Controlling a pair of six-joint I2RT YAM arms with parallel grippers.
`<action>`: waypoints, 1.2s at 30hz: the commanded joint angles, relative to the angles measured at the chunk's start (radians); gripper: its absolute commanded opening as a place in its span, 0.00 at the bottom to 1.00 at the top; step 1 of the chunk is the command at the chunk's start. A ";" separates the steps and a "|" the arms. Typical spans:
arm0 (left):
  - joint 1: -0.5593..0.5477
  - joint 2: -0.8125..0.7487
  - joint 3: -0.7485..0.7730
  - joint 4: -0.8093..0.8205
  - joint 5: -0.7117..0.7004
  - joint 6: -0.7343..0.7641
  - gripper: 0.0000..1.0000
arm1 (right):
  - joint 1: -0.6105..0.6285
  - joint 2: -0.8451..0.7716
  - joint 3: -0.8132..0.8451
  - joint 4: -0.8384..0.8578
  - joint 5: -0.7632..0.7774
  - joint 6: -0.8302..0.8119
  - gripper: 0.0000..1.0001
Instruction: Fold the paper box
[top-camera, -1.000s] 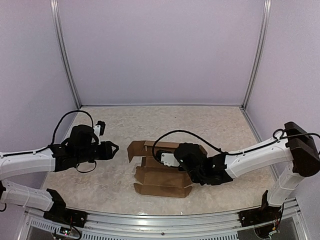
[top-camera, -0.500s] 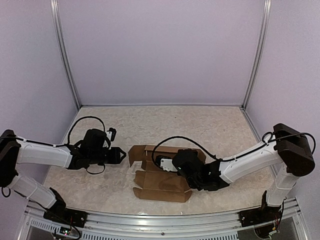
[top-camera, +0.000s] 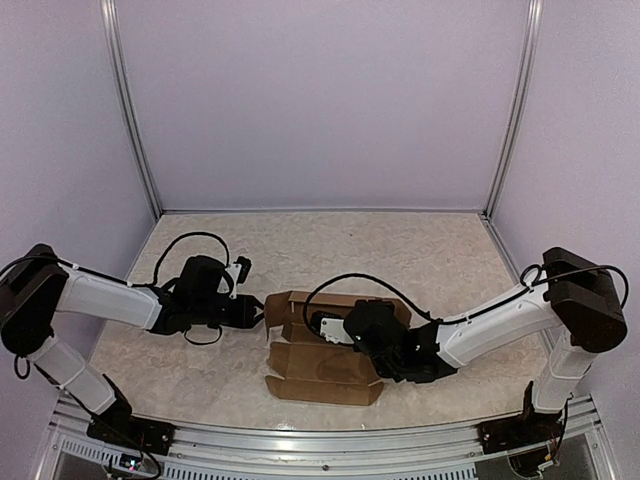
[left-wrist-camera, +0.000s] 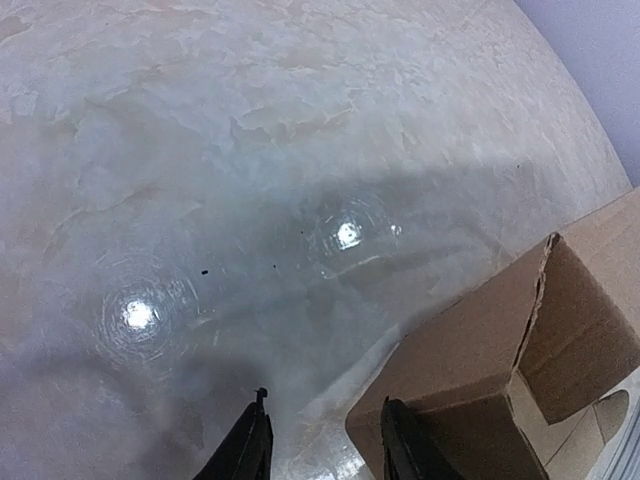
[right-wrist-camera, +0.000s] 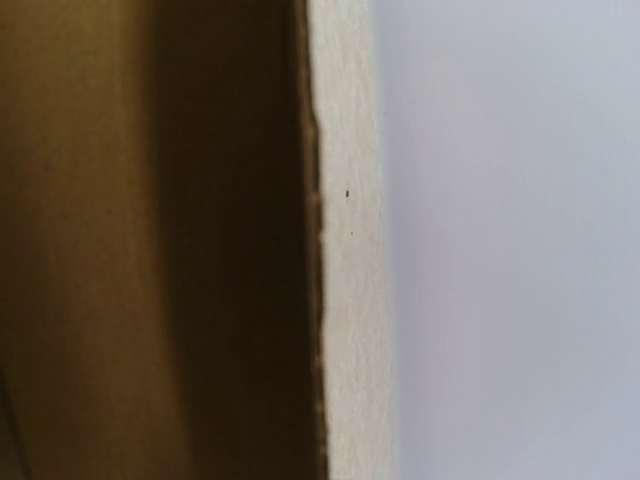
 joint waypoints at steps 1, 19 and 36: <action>0.005 0.020 0.019 0.034 0.049 0.038 0.36 | 0.009 0.029 -0.010 0.015 0.010 0.029 0.00; -0.077 -0.012 0.009 0.036 0.051 0.075 0.34 | 0.009 0.054 0.011 0.002 0.024 0.039 0.00; -0.124 -0.017 0.015 0.049 0.059 0.083 0.34 | 0.046 0.087 0.027 0.013 0.088 0.020 0.00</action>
